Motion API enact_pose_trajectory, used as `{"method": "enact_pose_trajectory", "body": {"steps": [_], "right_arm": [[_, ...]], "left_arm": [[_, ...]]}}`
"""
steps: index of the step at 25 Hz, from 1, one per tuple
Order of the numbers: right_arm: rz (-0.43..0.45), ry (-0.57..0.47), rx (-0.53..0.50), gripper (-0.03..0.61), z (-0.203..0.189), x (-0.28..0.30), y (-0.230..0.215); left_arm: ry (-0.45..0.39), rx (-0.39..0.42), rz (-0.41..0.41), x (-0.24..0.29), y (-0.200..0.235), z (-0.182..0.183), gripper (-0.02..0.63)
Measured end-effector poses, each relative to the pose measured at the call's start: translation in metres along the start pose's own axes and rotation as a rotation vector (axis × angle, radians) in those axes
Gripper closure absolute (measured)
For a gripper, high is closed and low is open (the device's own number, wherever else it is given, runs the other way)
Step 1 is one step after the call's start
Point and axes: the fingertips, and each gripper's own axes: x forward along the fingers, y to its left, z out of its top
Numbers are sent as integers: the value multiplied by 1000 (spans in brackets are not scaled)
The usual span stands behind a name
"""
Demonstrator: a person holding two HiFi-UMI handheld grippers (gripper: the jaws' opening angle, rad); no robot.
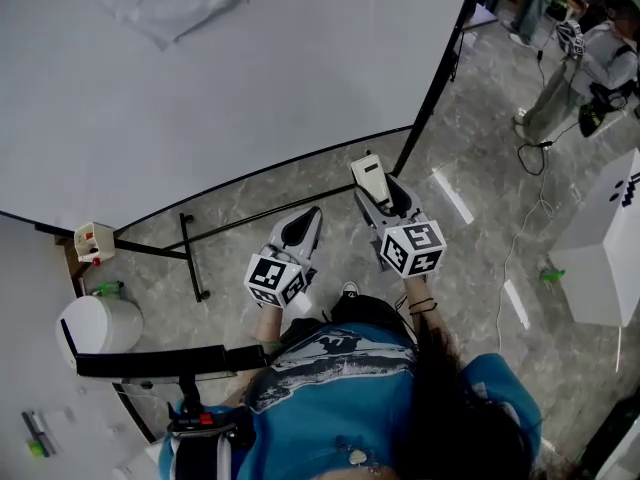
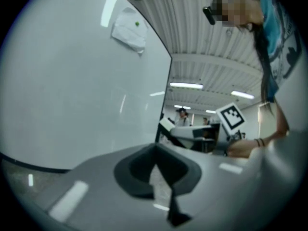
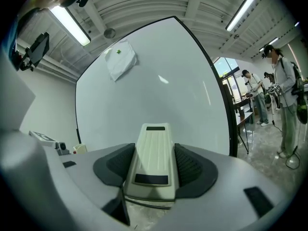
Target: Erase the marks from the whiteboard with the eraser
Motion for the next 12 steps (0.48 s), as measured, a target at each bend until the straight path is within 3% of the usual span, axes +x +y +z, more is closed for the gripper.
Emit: {"method": "enact_pose_trajectory", "body": {"steps": [6,12], "right_arm": [[20,-118,-88,316,67,30,-38],[-5,-277,-241,316,148,54,-59]], "left_arm": [[45,18,-7,32,-4,-7,611],[57,53,-31,52,0,-3,611]]}}
